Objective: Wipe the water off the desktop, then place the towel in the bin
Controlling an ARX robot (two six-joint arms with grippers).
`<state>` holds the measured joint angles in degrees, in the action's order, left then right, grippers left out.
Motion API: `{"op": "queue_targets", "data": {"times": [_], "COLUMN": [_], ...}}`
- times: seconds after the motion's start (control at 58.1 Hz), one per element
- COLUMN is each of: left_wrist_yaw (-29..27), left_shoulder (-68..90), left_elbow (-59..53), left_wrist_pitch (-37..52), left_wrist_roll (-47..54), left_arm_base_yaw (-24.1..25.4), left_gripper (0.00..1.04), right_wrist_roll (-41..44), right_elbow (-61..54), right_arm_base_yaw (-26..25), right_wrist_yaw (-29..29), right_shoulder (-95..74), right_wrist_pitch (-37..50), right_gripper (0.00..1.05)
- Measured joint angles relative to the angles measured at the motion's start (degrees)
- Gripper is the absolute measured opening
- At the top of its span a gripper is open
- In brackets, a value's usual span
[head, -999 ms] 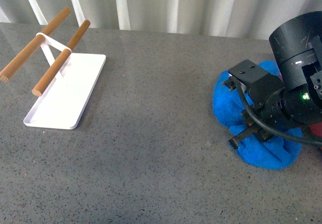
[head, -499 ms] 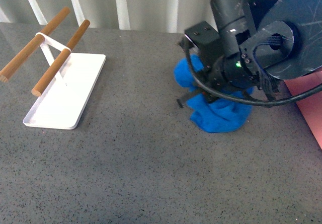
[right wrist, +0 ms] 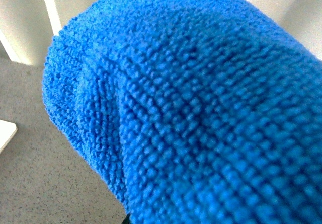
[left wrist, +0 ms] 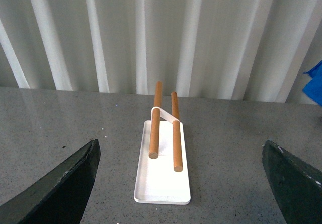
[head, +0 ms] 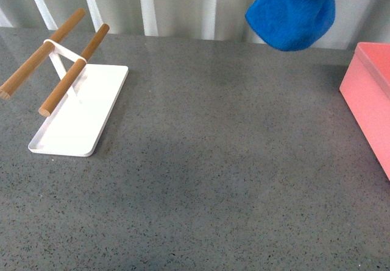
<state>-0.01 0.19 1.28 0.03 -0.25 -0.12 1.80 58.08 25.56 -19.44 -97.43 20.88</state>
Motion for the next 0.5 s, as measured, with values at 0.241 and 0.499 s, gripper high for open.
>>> {"op": "queue_targets", "data": {"times": [0.241,0.499], "left_wrist_yaw": [0.0,0.0], "left_shoulder": [0.0,0.0], "left_elbow": [0.0,0.0], "left_wrist_pitch": [0.0,0.0], "left_wrist_roll": [0.0,-0.02], "left_arm_base_yaw": [0.0,0.0], "left_gripper": [0.98,0.98], "right_wrist_roll": [-10.84,-5.73], "right_elbow": [-2.45,-4.55], "right_arm_base_yaw": [-6.01,-20.94], "right_wrist_yaw": [-5.14,-2.86], "right_shoulder": [17.35,18.58], "right_wrist_pitch": [-14.97,-18.69], "right_gripper": [0.05,0.05]}}
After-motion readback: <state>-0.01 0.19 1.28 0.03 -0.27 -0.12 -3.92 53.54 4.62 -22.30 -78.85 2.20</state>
